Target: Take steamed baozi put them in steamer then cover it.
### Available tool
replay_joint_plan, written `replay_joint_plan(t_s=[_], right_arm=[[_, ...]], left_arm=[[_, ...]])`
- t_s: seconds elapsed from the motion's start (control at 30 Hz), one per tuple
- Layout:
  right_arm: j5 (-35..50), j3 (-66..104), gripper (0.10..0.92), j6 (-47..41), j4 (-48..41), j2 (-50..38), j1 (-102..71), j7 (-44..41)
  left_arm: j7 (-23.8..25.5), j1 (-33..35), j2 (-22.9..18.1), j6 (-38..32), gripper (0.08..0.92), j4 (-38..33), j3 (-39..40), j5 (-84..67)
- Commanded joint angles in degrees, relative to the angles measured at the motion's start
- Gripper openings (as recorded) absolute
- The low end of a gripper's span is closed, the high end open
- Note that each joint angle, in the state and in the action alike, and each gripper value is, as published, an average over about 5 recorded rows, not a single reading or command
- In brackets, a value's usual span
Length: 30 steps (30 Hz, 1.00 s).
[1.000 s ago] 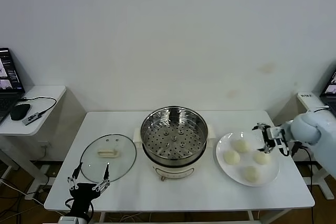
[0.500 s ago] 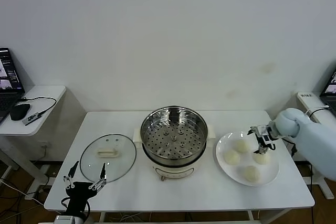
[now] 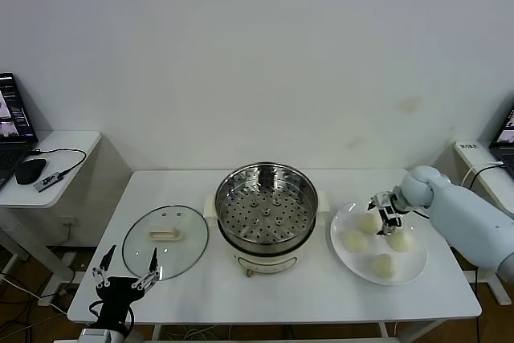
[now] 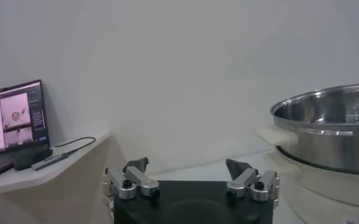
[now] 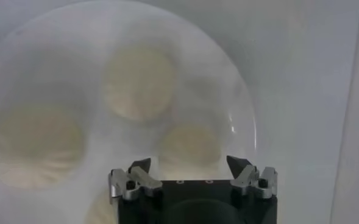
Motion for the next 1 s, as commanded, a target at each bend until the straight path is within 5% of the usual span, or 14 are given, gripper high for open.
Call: replay_joint_plan(t_s=[0.03, 0.63, 1.0], right_arm=[[-0.5, -0.6, 0.757, 0.0, -2.8, 1.9, 0.6, -0.2], [-1.0, -0.5, 0.569, -0.3, -3.7, 2.3, 0.5, -1.1], [5.7, -4.4, 0.56, -1.7, 4.8, -4.5, 8.0, -2.7]], left_arm=[[-0.1, 0.0, 0.0, 0.0, 0.823, 0.1, -0.1, 0.0], [-0.1, 0.6, 0.0, 0.1, 0.823, -0.5, -0.2, 0.1], [-0.1, 0.6, 0.4, 0.1, 0.823, -0.7, 0.1, -0.1]])
